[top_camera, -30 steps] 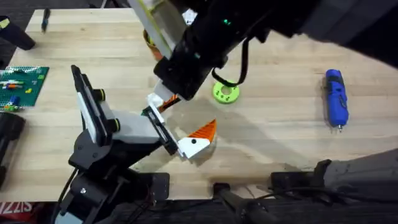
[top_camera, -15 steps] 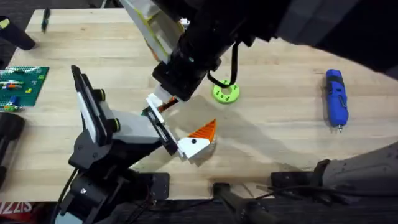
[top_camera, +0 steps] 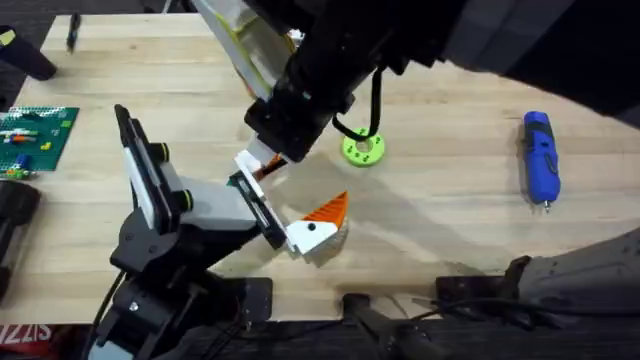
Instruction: Pick up the gripper from the table and insert it into the empty holder that is missing its gripper. Then pick up a screw, insert it into the mounting hole, and use the screwdriver to tighten it. Finally, clean up the table by picking up the vegetable and placing it into the bucket.
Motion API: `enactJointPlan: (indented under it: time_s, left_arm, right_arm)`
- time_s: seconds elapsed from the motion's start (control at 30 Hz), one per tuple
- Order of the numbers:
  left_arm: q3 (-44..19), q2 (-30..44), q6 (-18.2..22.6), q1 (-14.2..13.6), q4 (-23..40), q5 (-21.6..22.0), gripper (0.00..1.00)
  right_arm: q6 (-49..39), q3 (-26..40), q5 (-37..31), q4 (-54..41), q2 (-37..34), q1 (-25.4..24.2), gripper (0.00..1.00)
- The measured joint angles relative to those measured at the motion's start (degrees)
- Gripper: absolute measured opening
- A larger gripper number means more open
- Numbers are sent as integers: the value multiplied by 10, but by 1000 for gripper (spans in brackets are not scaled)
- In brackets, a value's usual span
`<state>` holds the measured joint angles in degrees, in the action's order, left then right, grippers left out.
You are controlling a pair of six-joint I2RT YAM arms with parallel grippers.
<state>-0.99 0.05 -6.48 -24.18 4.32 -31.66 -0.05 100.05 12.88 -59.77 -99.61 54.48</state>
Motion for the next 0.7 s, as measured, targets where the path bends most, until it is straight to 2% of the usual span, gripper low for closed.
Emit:
enactJointPlan:
  time_s: [0.7]
  left_arm:
    - [0,0,-9,0,0,6,990]
  right_arm:
    - [0,3,-2,24,-18,7,7]
